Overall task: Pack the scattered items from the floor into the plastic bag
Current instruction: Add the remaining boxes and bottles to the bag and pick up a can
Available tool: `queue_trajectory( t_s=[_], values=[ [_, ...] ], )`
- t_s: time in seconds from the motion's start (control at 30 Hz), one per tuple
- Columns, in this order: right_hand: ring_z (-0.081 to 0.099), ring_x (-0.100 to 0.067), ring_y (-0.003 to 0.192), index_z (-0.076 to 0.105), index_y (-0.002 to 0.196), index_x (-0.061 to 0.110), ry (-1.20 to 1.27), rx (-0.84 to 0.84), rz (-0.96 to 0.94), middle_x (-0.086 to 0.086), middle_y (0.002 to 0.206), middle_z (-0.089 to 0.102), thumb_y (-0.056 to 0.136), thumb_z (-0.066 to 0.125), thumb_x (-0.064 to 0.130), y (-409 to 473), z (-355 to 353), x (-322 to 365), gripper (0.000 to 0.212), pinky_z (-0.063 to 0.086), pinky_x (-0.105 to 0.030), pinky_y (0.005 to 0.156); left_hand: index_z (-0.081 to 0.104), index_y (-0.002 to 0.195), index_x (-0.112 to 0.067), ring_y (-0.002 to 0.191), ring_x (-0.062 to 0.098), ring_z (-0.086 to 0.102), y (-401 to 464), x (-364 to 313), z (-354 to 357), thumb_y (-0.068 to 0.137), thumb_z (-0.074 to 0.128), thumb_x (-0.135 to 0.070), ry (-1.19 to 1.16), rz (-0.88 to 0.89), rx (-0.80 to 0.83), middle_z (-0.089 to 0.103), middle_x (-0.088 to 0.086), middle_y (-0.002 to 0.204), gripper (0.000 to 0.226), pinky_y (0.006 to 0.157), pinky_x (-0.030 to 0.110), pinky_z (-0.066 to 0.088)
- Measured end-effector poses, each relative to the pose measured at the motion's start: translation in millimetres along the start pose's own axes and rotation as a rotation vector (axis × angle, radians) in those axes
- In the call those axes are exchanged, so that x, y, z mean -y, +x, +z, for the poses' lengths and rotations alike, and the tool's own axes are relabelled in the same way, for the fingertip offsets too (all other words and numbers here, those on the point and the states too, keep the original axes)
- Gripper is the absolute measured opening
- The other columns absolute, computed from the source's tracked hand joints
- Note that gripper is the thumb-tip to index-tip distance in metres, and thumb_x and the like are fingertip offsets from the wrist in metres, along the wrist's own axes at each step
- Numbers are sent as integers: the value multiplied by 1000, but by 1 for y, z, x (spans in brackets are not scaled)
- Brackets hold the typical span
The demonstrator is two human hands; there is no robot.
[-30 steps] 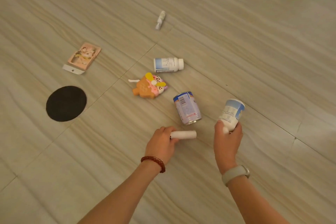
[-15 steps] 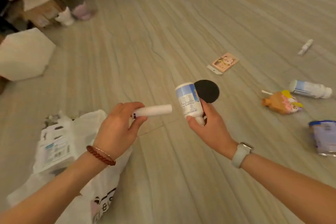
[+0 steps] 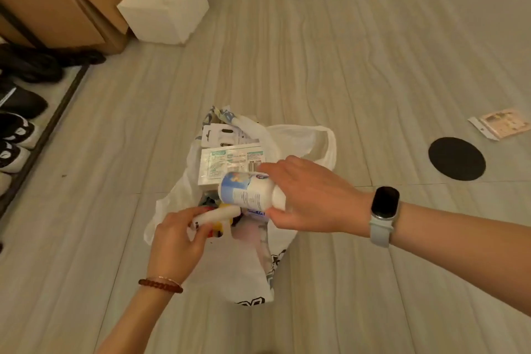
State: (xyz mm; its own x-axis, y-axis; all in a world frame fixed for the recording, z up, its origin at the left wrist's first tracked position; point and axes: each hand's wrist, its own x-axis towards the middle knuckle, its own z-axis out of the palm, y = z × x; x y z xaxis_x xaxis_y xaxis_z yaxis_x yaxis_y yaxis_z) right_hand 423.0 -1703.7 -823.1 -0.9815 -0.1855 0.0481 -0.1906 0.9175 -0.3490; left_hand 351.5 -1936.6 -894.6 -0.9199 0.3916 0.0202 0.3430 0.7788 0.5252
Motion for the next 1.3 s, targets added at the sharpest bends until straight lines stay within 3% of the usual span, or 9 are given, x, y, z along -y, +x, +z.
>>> queue_trajectory(
  t_s=[0.1, 0.2, 0.37, 0.53, 0.77, 0.87, 0.97, 1.07, 1.3],
  values=[
    [54, -23, 58, 59, 79, 11, -242, 80, -143, -3, 57, 58, 56, 66, 41, 9, 30, 17, 38, 37, -23, 54, 69, 90, -16, 70, 27, 57, -4, 19, 9, 71, 64, -26, 119, 88, 98, 55, -5, 65, 22, 66, 32, 34],
    [48, -19, 45, 55, 57, 15, -368, 154, -218, 0, 44, 50, 35, 77, 27, 21, 58, 27, 34, 33, -19, 48, 66, 99, -17, 79, 25, 57, 5, 20, 16, 75, 69, -26, 107, 63, 127, 57, -3, 71, 25, 73, 31, 31],
    [58, -32, 77, 59, 95, 4, -342, 276, -142, -14, 86, 61, 70, 60, -1, 43, 77, 15, 25, 37, -33, 67, 56, 105, -22, 94, 19, 57, 23, 20, 33, 81, 62, -33, 63, 42, 175, 70, -4, 95, 28, 79, 29, 30],
    [59, -22, 66, 62, 81, 14, -351, 84, -193, -3, 76, 63, 67, 58, 5, 35, 77, 3, 17, 41, -28, 60, 65, 97, -14, 88, 32, 60, 23, 13, 45, 79, 61, -30, 168, 78, 32, 69, 8, 92, 24, 72, 33, 31],
    [55, -26, 105, 53, 105, 12, -234, -188, -255, -11, 110, 64, 77, 48, 7, -7, 43, -27, 29, 36, -34, 96, 62, 96, -12, 90, 21, 54, 16, -48, 21, 80, 43, -34, -179, 181, -180, 65, 8, 94, 33, 77, 32, 42],
    [53, -24, 109, 52, 109, 13, -158, -184, -44, -9, 113, 63, 81, 46, 12, -36, 22, -62, 29, 35, -32, 97, 61, 100, -11, 98, 15, 49, 38, -90, 30, 81, 43, -32, -206, 299, -161, 65, 8, 100, 34, 86, 24, 37],
    [52, -29, 119, 56, 117, 13, -158, -60, 282, -8, 119, 62, 84, 35, 26, -70, -10, -99, 41, 36, -39, 104, 60, 106, -13, 104, 26, 56, 62, -147, 42, 82, 43, -34, -90, 395, -17, 63, 9, 110, 37, 86, 36, 41],
    [31, -28, 136, 48, 129, 12, 14, -33, 636, -7, 137, 50, 90, 30, 33, -113, -59, -114, 48, 20, -44, 113, 51, 123, -17, 123, 29, 43, 73, -216, 42, 86, 52, -31, 136, 309, 226, 49, 9, 132, 40, 99, 44, 34],
    [46, -32, 121, 56, 121, 9, 433, -334, 1288, -15, 124, 58, 90, 49, 16, -246, -219, -80, 32, 34, -39, 104, 40, 133, -20, 129, 24, 35, 26, -398, -49, 90, 50, -30, 120, 157, 550, 41, 5, 139, 46, 106, 43, 28]
  ],
)
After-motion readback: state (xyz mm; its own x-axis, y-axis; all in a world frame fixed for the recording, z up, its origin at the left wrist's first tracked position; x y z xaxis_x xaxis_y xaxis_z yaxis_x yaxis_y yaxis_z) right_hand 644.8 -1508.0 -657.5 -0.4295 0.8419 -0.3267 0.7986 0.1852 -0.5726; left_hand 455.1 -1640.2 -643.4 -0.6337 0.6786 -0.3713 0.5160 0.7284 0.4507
